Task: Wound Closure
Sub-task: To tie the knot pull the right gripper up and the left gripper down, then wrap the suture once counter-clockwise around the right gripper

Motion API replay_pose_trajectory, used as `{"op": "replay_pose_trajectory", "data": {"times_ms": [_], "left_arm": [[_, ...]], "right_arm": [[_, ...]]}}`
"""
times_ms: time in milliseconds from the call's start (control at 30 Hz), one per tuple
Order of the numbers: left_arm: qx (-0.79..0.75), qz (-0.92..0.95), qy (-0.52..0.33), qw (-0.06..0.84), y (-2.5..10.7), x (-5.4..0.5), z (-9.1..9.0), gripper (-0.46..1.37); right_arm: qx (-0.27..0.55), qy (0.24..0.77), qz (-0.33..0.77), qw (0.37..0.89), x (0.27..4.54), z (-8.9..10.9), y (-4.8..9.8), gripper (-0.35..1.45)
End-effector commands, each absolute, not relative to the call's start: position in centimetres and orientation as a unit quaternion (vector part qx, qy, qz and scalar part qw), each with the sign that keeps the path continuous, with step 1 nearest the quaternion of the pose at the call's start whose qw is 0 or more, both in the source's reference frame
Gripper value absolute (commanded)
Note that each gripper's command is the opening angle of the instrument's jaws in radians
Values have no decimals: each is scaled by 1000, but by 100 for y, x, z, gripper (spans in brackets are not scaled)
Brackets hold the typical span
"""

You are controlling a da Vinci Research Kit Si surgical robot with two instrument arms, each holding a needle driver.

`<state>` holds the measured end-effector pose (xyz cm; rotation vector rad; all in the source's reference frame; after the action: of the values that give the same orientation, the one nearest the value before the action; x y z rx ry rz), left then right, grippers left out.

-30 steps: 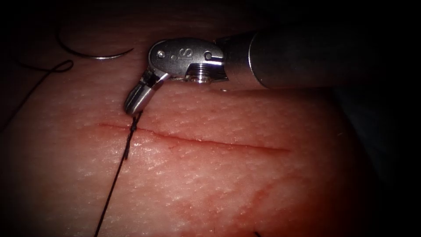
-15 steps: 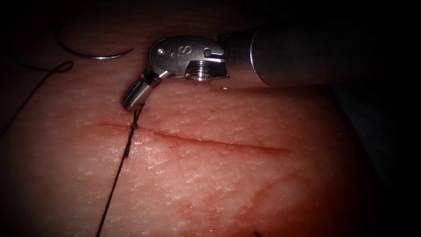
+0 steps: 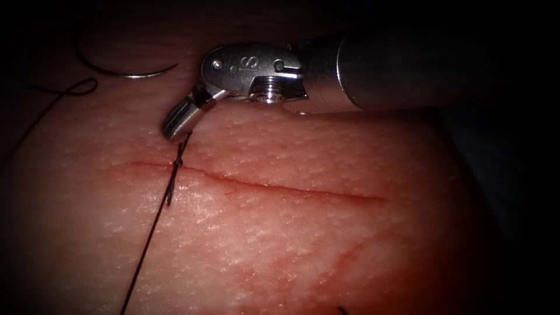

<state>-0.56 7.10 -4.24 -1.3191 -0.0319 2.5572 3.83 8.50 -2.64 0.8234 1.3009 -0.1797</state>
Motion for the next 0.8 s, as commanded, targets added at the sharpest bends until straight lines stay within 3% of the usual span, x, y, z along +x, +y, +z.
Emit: {"op": "replay_pose_trajectory", "data": {"times_ms": [33,367,400,467,500,600,800], "left_arm": [[-456,880,-10,131,714,-56,-426,-35],[-461,877,0,132,739,-58,-436,-35],[-462,877,2,134,744,-57,-436,-35],[-462,877,4,133,747,-57,-436,-35],[-462,877,6,134,753,-56,-436,-35],[-464,876,8,136,765,-56,-436,-35],[-467,873,11,140,792,-58,-431,-35]], "right_arm": [[370,589,-79,714,384,-264,849,-35],[355,597,-73,716,386,-260,850,-35],[351,601,-64,715,389,-259,849,33],[344,601,-56,719,391,-259,849,67],[329,598,-39,730,395,-258,849,106],[317,594,-18,739,399,-257,851,125],[296,590,7,751,397,-254,858,137]]}}
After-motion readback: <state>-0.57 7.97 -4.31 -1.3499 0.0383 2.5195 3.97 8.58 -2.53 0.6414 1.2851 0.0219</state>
